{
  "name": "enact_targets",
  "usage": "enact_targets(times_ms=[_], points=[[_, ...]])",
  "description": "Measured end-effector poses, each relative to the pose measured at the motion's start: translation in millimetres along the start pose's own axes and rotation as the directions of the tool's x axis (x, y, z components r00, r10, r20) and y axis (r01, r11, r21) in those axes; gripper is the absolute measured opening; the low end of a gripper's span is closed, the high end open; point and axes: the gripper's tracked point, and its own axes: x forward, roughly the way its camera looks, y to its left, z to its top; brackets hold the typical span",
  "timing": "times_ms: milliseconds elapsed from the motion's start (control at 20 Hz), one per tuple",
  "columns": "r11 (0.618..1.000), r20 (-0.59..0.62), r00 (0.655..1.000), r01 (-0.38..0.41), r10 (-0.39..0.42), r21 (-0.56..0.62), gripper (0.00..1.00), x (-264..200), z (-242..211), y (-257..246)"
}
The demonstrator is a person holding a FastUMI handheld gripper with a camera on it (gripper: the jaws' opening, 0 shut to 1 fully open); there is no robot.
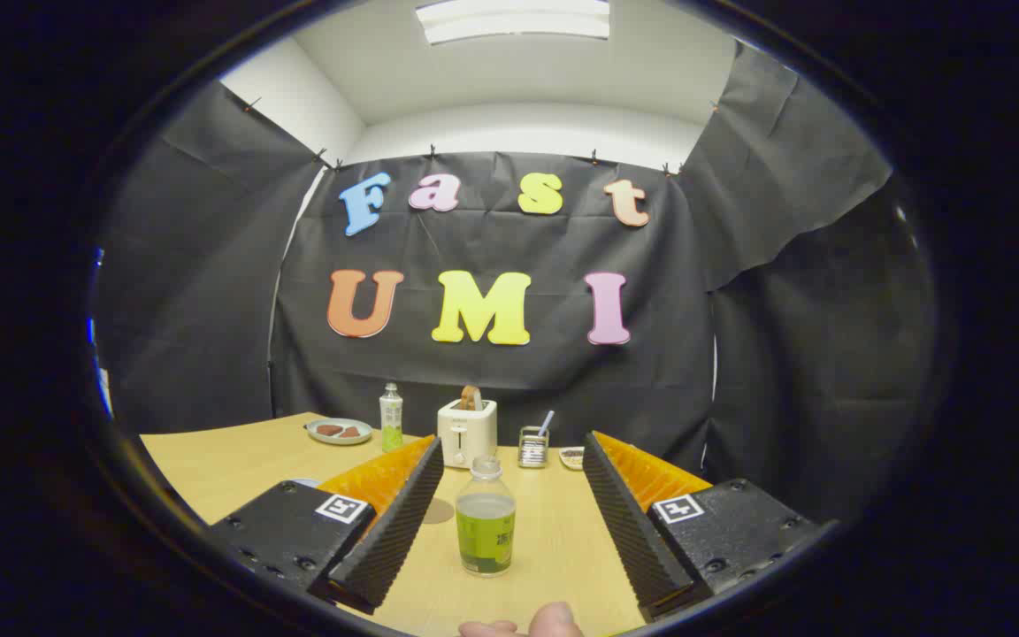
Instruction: Take the bottle from table, then pour the juice into the cup, finally place the bottle on the coaster
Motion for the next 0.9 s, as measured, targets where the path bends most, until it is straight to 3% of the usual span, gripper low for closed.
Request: enact_targets(times_ms=[900], points=[[1.0, -0.011, 1.0, -0.012, 0.012, 0.02, 1.0, 3, -8, -3]])
